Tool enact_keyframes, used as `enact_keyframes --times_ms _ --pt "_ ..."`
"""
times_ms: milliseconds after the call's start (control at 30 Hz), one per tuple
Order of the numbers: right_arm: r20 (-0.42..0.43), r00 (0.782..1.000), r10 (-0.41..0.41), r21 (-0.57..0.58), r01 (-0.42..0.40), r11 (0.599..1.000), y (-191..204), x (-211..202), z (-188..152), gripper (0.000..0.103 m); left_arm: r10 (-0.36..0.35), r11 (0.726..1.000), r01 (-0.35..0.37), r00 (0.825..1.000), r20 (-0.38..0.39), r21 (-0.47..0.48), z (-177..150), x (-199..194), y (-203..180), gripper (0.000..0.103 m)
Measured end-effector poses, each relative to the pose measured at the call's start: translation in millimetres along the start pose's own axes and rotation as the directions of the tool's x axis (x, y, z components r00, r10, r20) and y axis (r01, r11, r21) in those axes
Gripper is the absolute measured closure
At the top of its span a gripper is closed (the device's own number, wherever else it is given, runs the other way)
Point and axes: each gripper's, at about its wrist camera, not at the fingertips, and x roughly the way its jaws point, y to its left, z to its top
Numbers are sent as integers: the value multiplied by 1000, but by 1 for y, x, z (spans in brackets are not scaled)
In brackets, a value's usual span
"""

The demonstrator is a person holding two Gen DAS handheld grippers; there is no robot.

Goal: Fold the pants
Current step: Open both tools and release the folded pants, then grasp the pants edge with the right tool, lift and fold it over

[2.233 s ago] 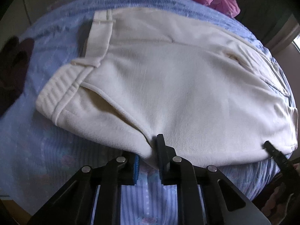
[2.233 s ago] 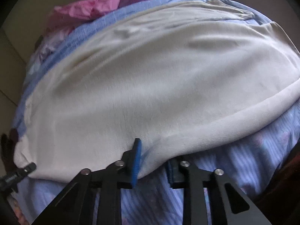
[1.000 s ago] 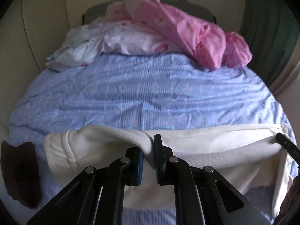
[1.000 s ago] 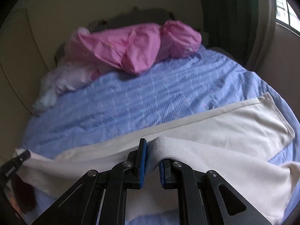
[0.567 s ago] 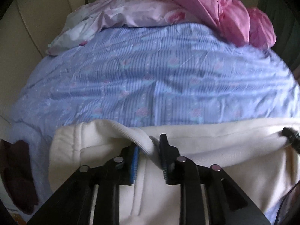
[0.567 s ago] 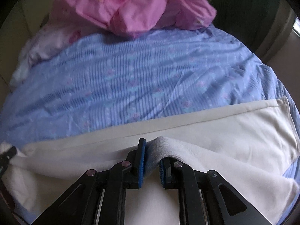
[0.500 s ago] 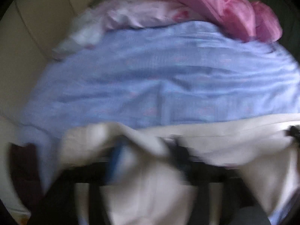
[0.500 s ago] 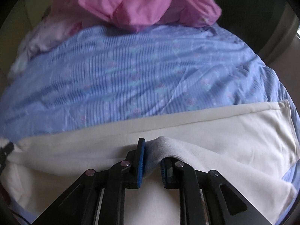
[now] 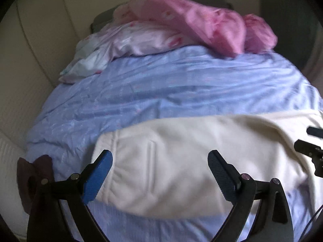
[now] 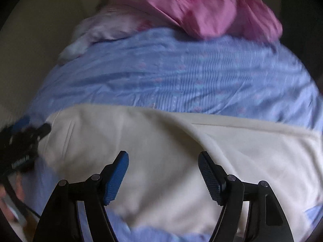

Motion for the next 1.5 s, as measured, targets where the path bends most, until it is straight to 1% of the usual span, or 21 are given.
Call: enact_keyframes --times_ms 33,100,167,267,333,367,467,533,600,633,667,733,833,1000,1133,1233,1267,1333,1433,1467,1500 --pt "27 999 -21 -39 22 999 2 -15 -11 31 -16 1000 16 1000 17 19 -10 -14 -7 6" --pt "93 991 -92 -128 103 986 3 -50 -43 31 -56 997 53 997 50 53 -27 -37 -23 6" --pt "137 981 -139 -169 161 972 -2 -76 -75 31 -89 993 82 993 72 86 -47 -60 -44 7" --pt "149 977 -152 -178 178 968 -19 -106 -119 31 -178 977 163 978 106 137 -75 -92 -78 6" --pt "146 976 -159 -170 183 968 -29 -119 -142 31 -252 957 228 959 126 179 -95 -112 -107 6" --pt "146 977 -158 -173 182 968 -37 -127 -156 31 -269 951 242 954 130 190 -101 -118 -116 6" --pt "159 969 -188 -176 215 961 -57 -147 -187 31 -341 921 297 928 151 251 -125 -137 -156 7" --pt "176 960 -216 -147 243 959 -76 -163 -213 31 -375 902 323 915 148 286 -135 -143 -177 6" --pt "170 959 -229 -124 251 960 -92 -171 -233 31 -414 871 354 902 122 342 -148 -144 -209 6" --pt "163 959 -231 -120 252 960 -97 -172 -244 31 -422 863 360 899 116 353 -154 -144 -219 7" --pt "147 959 -244 -120 262 958 -106 -173 -257 31 -436 849 371 894 103 376 -161 -141 -233 7" --pt "111 961 -255 -113 267 957 -121 -170 -278 31 -447 836 376 889 97 400 -172 -136 -253 7" --pt "51 962 -268 -95 272 958 -143 -160 -305 31 -469 809 404 882 54 428 -187 -126 -281 7" --pt "-26 964 -266 -61 264 963 -165 -139 -338 31 -455 798 416 890 -16 436 -202 -106 -312 7" --pt "-99 952 -289 -95 280 955 -172 -114 -358 32 -438 791 414 897 -55 451 -210 -97 -325 7" --pt "-117 936 -331 -130 316 940 -172 -103 -364 32 -419 784 391 906 -55 482 -217 -95 -334 7" --pt "-117 927 -355 -147 338 930 -172 -100 -365 32 -416 785 389 908 -56 482 -217 -94 -335 7" --pt "-105 900 -423 -176 401 899 -172 -97 -366 32 -417 783 394 907 -63 481 -219 -93 -336 7" --pt "-79 876 -475 -193 454 870 -174 -98 -365 35 -413 786 395 908 -71 476 -221 -91 -337 7" --pt "-80 876 -475 -197 453 869 -175 -98 -365 48 -412 787 396 908 -76 473 -222 -90 -338 7" --pt "-91 885 -457 -196 434 879 -176 -98 -366 73 -411 789 398 908 -80 469 -221 -89 -337 7"
